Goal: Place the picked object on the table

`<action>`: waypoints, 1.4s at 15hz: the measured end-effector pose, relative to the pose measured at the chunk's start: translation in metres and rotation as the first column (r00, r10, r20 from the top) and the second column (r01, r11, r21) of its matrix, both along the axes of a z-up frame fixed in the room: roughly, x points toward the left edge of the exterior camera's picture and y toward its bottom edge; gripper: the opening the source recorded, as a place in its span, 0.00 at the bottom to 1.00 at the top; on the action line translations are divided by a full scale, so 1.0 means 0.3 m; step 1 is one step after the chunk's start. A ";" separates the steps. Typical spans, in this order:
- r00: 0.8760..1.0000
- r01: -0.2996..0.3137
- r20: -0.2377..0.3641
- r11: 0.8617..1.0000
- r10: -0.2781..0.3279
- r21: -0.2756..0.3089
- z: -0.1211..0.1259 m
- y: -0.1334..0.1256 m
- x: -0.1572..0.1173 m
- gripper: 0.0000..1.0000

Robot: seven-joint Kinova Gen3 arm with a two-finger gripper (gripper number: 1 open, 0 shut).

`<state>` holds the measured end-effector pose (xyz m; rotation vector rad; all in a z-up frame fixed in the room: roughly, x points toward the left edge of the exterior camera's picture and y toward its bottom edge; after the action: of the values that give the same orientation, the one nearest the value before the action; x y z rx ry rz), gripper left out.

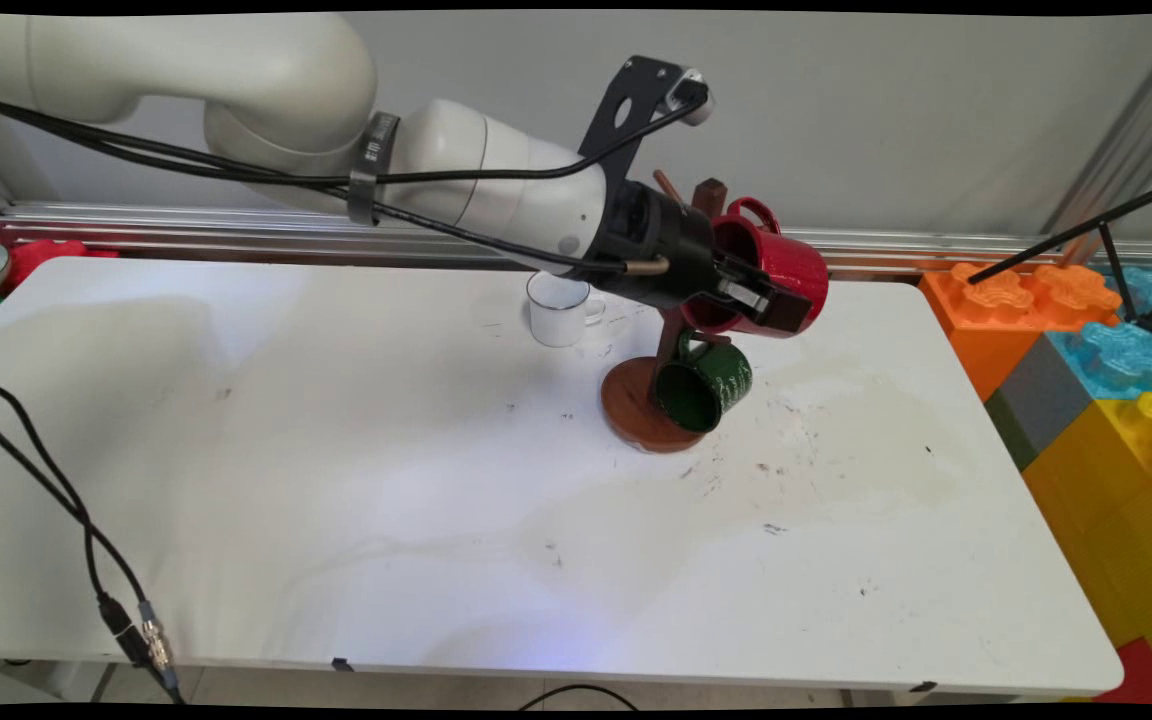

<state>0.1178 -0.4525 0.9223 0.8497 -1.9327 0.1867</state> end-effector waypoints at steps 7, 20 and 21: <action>0.999 0.036 -0.016 0.999 -0.036 0.008 0.038 0.066 0.002 0.00; 0.988 0.140 0.066 0.989 -0.142 0.047 0.200 0.156 0.165 0.00; 0.985 0.150 0.077 0.987 -0.153 0.050 0.215 0.161 0.186 0.00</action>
<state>0.1736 -0.4041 0.9868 0.7295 -2.0742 0.0885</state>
